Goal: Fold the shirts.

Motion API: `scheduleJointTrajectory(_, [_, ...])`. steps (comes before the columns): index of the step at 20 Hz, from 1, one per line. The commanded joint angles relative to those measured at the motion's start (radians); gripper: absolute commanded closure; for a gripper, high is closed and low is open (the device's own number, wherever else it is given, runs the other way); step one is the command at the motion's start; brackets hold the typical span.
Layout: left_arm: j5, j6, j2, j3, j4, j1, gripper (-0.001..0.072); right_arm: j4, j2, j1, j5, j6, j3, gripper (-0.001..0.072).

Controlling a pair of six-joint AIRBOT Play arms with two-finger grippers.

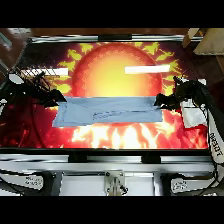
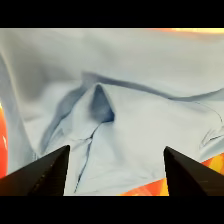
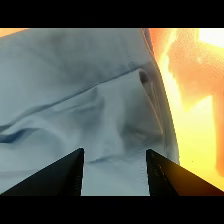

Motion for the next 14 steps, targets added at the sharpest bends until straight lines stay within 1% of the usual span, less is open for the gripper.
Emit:
scheduleJointTrajectory(1, [-0.048, 0.011, -0.01, 0.025, -0.002, 0.009, 0.0021, -0.06, -0.004, -0.012, -0.031, 0.003, 0.018, 0.0206])
scheduleJointTrajectory(3, [-0.097, 0.011, -0.01, 0.054, -0.002, 0.012, 0.0022, -0.1, 0.0, -0.029, -0.04, 0.027, 0.029, 0.0198])
scheduleJointTrajectory(4, [-0.115, 0.011, -0.01, 0.067, -0.003, 0.011, 0.0023, -0.092, -0.003, -0.04, -0.033, 0.051, 0.028, 0.0088])
scheduleJointTrajectory(7, [-0.132, 0.011, -0.005, 0.081, -0.014, 0.006, 0.0025, -0.06, -0.038, -0.043, 0.002, 0.055, 0.029, 0.0089])
scheduleJointTrajectory(10, [-0.132, 0.013, 0.005, 0.081, -0.021, -0.004, 0.003, 0.039, -0.096, -0.043, 0.013, 0.032, 0.029, 0.0089])
scheduleJointTrajectory(11, [-0.132, 0.031, 0.008, 0.081, -0.035, -0.006, 0.0033, 0.066, -0.115, -0.041, 0.012, 0.032, 0.029, 0.0089])
scheduleJointTrajectory(12, [-0.129, 0.06, 0.016, 0.081, -0.07, -0.007, 0.0034, 0.093, -0.132, -0.034, 0.008, 0.032, 0.029, 0.0089])
scheduleJointTrajectory(14, [-0.093, 0.068, 0.041, 0.081, -0.15, -0.007, 0.0039, 0.12, -0.158, -0.007, 0.005, 0.032, 0.029, 0.0092])
